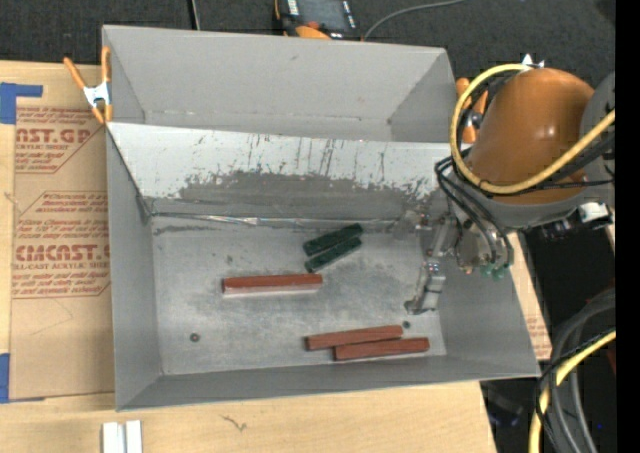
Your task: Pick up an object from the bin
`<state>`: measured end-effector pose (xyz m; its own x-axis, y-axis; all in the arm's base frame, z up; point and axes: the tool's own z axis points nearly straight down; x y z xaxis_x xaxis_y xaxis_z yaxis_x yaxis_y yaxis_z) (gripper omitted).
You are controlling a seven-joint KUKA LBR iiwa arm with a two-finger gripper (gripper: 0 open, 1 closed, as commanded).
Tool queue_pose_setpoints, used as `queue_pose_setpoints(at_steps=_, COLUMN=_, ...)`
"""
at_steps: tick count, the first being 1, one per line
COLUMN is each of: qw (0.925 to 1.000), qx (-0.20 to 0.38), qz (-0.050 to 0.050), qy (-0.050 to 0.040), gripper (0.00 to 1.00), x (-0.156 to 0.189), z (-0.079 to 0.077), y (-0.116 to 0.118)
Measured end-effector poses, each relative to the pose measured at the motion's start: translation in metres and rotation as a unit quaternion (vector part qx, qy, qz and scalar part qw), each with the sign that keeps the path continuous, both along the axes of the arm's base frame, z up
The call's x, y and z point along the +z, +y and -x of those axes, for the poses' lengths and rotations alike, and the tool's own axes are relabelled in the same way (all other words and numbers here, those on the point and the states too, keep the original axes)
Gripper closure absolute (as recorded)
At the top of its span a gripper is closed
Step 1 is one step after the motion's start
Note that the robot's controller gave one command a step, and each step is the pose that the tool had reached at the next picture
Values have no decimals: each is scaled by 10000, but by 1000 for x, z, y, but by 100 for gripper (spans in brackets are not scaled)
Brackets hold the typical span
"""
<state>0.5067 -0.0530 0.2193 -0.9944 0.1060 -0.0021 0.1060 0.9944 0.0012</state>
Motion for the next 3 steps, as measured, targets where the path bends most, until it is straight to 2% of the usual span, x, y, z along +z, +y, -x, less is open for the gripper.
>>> queue_pose_setpoints(at_steps=1, qw=9993, qx=371, qz=1, qy=44, gripper=0, x=-154, z=-8, y=44)
queue_pose_setpoints(at_steps=2, qw=9990, qx=448, qz=-21, qy=-28, gripper=0, x=-114, z=-64, y=152)
queue_pose_setpoints(at_steps=3, qw=9935, qx=1141, qz=1, qy=20, gripper=0, x=-151, z=-45, y=180)
